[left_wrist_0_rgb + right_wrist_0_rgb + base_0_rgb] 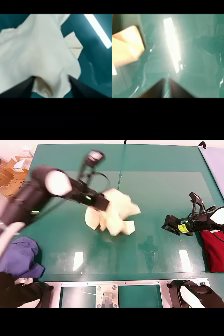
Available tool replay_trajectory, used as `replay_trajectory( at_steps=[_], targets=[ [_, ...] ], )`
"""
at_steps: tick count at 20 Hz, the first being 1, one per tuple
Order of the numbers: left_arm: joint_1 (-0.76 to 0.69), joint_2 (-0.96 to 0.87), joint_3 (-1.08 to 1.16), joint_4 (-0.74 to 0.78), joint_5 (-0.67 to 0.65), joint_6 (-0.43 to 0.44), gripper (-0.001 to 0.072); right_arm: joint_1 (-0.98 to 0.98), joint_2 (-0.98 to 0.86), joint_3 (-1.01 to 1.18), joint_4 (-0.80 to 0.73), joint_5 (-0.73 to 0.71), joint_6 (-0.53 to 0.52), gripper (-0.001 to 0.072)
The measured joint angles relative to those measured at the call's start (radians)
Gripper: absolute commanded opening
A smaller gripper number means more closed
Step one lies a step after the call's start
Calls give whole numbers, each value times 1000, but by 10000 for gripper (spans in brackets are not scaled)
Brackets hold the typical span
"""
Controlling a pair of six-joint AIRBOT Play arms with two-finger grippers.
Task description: Fold the shirts.
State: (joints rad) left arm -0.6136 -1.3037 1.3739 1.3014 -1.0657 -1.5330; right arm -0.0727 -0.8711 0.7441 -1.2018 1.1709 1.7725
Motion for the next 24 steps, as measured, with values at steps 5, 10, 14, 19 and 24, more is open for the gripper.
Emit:
replay_trajectory(
  at_steps=[5, 10, 14, 19, 24],
  targets=[
    [15, -101, 43, 29, -115, -8, 708, -3, 0, 0, 2, 3, -34, 368],
    [236, -89, 66, 81, -234, -11, 708, -7, -38, 0, 11, -32, -48, 366],
    [368, -88, -54, 18, -193, 13, 707, -8, -149, 0, 68, -108, -54, 367],
    [415, -134, -235, -153, 42, 111, 707, -8, -356, 15, 240, -244, -135, 367],
    [425, -235, -283, -395, 166, 269, 380, -7, -566, 109, 415, -315, -232, 306]
  ],
)
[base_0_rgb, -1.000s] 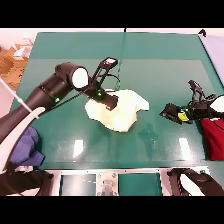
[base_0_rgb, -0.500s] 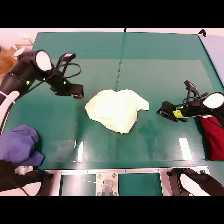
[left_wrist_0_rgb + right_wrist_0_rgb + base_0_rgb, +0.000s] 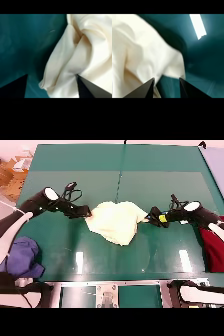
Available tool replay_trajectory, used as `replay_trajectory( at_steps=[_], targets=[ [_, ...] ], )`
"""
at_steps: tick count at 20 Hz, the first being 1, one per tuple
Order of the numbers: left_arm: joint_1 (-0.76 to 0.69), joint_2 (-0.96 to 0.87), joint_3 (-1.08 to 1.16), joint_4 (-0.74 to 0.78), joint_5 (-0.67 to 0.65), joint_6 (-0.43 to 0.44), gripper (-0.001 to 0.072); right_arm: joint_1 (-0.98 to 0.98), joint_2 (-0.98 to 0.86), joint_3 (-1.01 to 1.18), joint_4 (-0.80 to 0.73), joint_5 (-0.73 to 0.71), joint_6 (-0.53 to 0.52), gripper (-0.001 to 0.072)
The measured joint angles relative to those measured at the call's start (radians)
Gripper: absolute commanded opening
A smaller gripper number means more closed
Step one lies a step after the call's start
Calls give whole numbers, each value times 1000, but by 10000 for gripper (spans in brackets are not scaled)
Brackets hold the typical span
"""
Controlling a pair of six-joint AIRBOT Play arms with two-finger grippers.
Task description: Fold the shirts.
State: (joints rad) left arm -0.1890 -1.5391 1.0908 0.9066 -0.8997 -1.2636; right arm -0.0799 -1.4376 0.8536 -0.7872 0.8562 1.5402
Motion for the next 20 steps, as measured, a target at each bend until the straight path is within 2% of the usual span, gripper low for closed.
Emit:
replay_trajectory(
  at_steps=[1, 2, 3, 7, 10, 14, 20],
  targets=[
    [1, -13, -3, -32, 17, 27, 146, 0, -39, 27, 25, -3, -8, 252],
    [2, -23, -3, -54, 26, 51, 38, 0, -75, 52, 49, -6, -15, 196],
    [2, -30, 0, -71, 35, 77, 23, 1, -104, 75, 64, -8, -22, 26],
    [2, -38, 74, -96, 30, 134, 21, 0, -166, 172, 77, 5, -79, 19],
    [2, -7, 199, -46, -29, 132, 21, -8, -137, 291, 93, 101, -113, 19],
    [2, 94, 423, 47, -132, 99, 21, -36, 1, 510, 99, 204, -130, 19],
    [2, 327, 747, 92, -213, 60, 22, -120, 262, 885, 104, 259, -117, 20]
  ],
)
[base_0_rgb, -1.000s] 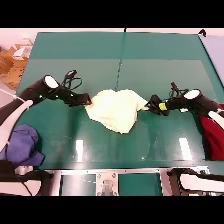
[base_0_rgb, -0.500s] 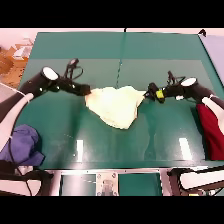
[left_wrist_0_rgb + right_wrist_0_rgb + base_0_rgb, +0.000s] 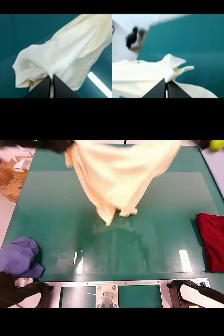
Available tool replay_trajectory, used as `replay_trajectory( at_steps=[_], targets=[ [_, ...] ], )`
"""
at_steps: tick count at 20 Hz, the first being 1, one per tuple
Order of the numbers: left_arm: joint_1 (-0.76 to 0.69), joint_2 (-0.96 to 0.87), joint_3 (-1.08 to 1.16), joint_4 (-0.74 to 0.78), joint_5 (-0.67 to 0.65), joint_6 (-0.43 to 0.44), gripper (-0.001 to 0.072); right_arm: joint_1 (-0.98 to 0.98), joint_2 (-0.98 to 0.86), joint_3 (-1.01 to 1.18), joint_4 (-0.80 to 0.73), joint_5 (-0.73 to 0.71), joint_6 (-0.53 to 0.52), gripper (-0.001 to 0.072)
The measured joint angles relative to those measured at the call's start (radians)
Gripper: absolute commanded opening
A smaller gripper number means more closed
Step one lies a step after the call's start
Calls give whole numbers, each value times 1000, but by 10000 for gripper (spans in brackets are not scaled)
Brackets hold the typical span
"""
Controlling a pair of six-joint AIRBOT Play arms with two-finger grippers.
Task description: Fold the shirts.
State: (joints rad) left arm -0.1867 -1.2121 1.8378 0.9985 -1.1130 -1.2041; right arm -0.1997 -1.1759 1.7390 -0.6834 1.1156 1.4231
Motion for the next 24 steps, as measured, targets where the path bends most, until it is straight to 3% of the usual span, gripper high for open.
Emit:
replay_trajectory(
  at_steps=[6, 13, 18, 24],
  targets=[
    [0, 208, 198, 15, 6, -26, 22, -109, 192, 200, 2, 8, 40, 20],
    [0, 282, 193, 99, 10, -50, 22, -141, 264, 201, 1, 25, 49, 20],
    [0, 201, 46, 195, 77, -53, 22, -142, 268, -21, -4, 72, 50, 19],
    [0, -161, -32, 100, 148, -36, 23, -142, 266, -538, -42, -43, 0, 19]
  ],
)
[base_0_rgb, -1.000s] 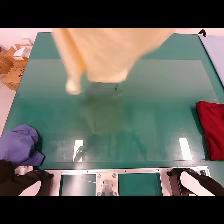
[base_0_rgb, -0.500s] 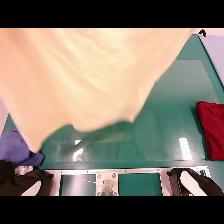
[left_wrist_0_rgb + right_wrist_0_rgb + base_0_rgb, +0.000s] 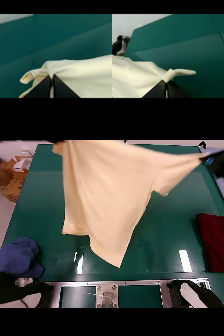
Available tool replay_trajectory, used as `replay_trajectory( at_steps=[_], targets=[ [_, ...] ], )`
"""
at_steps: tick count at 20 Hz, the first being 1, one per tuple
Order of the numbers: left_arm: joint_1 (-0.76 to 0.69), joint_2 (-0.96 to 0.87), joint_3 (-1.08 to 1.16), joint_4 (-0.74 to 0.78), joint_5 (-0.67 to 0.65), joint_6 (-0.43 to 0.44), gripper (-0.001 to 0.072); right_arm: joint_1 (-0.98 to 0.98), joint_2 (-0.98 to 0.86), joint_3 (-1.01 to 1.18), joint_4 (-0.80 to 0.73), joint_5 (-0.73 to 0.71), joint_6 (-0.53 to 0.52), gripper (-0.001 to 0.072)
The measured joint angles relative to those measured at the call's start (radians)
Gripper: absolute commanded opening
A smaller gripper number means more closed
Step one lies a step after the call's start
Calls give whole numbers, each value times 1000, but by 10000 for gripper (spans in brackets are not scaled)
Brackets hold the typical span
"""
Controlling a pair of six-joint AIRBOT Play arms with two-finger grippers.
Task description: Fold the shirts.
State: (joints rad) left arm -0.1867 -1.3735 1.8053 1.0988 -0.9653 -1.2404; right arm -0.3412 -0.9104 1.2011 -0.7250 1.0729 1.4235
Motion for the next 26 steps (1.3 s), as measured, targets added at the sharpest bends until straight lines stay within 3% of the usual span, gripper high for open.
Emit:
replay_trajectory(
  at_steps=[5, 8, 9, 10, 11, 12, 13, 14, 16, 17, 21, 23, 26],
  targets=[
    [-34, -317, -10, -260, 105, 106, 23, 0, -62, -407, -40, -218, -21, 20],
    [-72, -450, -13, -331, 129, 131, 36, 0, -146, -531, -47, -284, -45, 20],
    [-78, -473, -12, -346, 131, 133, 281, 0, -175, -554, -47, -296, -54, 21],
    [-78, -490, -10, -356, 132, 132, 667, 0, -195, -570, -50, -304, -63, 22],
    [-72, -504, -2, -360, 114, 120, 707, 0, -211, -578, -51, -311, -76, 67],
    [-58, -511, 16, -365, 77, 96, 707, 0, -222, -581, -51, -311, -89, 215],
    [-35, -516, 47, -370, 23, 73, 706, 0, -230, -576, -54, -303, -101, 291],
    [-9, -520, 83, -370, -48, 43, 625, -5, -235, -566, -56, -283, -112, 304],
    [58, -526, 166, -365, -235, -38, 51, -16, -243, -530, -66, -221, -128, 336],
    [94, -525, 199, -365, -324, -77, 21, -24, -245, -505, -71, -179, -134, 335],
    [202, -459, 190, -301, -626, -188, 21, -44, -251, -401, -96, -48, -145, 331],
    [217, -386, 98, -224, -678, -214, 21, -47, -264, -341, -101, -32, -147, 331],
    [197, -216, -156, -148, -643, -237, 20, -47, -333, -227, -106, -8, -148, 332]
  ],
)
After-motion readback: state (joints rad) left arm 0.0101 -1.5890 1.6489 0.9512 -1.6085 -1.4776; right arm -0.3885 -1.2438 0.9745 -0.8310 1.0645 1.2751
